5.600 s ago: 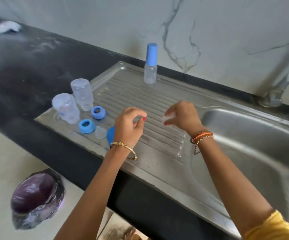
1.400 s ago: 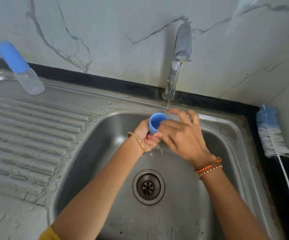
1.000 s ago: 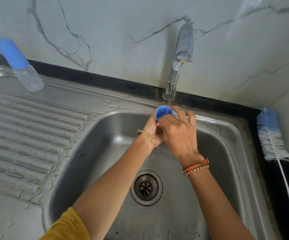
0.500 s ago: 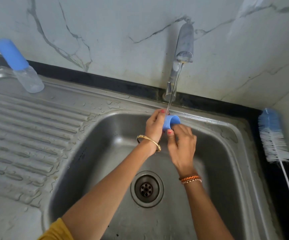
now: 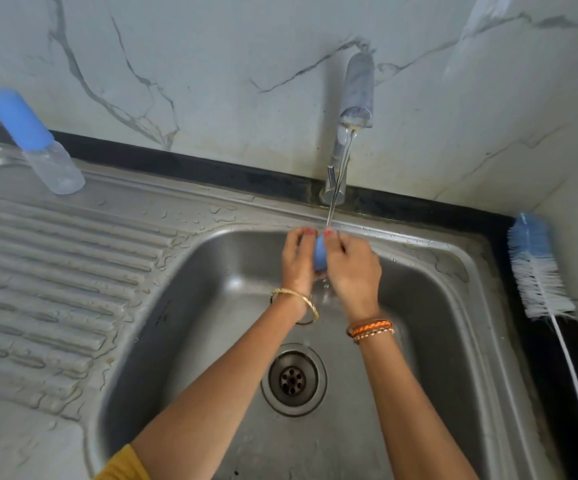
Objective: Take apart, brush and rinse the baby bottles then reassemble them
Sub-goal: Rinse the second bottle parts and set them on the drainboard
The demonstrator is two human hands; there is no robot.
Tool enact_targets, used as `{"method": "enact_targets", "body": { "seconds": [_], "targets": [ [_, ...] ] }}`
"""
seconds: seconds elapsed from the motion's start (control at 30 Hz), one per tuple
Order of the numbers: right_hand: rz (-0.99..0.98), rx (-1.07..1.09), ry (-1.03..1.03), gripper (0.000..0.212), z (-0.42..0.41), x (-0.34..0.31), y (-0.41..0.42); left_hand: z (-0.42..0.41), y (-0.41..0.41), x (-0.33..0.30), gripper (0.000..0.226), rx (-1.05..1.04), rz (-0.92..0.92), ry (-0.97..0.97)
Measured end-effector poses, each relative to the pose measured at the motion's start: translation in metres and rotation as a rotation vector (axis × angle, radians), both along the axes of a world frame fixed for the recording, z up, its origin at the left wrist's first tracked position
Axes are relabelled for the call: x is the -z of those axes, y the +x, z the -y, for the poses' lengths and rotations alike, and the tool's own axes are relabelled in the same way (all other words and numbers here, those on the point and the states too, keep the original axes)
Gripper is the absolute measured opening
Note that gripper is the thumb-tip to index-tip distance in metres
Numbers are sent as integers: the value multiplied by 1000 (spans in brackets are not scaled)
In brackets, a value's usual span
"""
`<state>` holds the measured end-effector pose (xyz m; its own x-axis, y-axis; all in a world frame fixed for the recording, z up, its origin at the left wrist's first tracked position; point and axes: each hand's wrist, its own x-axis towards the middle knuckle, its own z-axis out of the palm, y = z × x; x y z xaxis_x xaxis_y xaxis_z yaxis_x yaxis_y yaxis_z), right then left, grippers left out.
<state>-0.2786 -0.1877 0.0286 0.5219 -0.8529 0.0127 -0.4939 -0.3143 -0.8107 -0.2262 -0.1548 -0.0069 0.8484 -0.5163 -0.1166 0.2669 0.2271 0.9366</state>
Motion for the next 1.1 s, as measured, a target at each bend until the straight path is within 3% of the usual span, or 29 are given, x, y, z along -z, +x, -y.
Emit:
{"method": "enact_targets", "body": {
  "seconds": [0.07,0.17,0.23,0.3,0.33,0.4,0.5,0.6,0.67,0.73,0.77,0.83,0.9,0.97,1.1],
  "targets": [
    [-79,-75,-382,31,-8,-5,0,5,0,-5,26,98,-388,-132],
    [-120,-93,-886,28,-18,6,-7,-2,-1,-9,49,246,-643,-299],
    [-62,-110,-935,28,-18,21,-12,-5,0,-10,54,260,-683,-307],
    [39,-129,-853,30,-15,31,-21,-2,1,-12,43,219,-623,-225],
    [96,-116,-751,32,-15,37,-24,0,3,-12,31,145,-476,-155],
    [278,-91,-336,36,-17,44,-28,4,9,-12,15,29,31,-2],
    [657,-9,494,22,-17,44,-25,3,14,-18,39,164,830,275],
    [957,80,1131,17,-9,34,-23,-7,18,-19,45,180,1219,400],
    [1025,88,1267,15,-4,25,-20,-15,16,-12,42,188,1282,314],
    [917,39,1127,20,-1,15,-14,-22,11,2,34,159,1102,215],
    [779,0,928,21,-1,10,-9,-24,8,7,28,131,882,144],
    [394,-83,345,15,-2,2,-2,-26,1,4,14,114,217,-42],
    [183,-146,-168,14,-4,1,2,-22,-1,1,16,146,-317,-214],
    [171,-158,-438,14,-8,1,2,-18,2,-6,26,221,-510,-282],
    [393,-57,-547,15,-15,5,-12,-17,-2,-23,45,305,-561,-313]
  ]
}}
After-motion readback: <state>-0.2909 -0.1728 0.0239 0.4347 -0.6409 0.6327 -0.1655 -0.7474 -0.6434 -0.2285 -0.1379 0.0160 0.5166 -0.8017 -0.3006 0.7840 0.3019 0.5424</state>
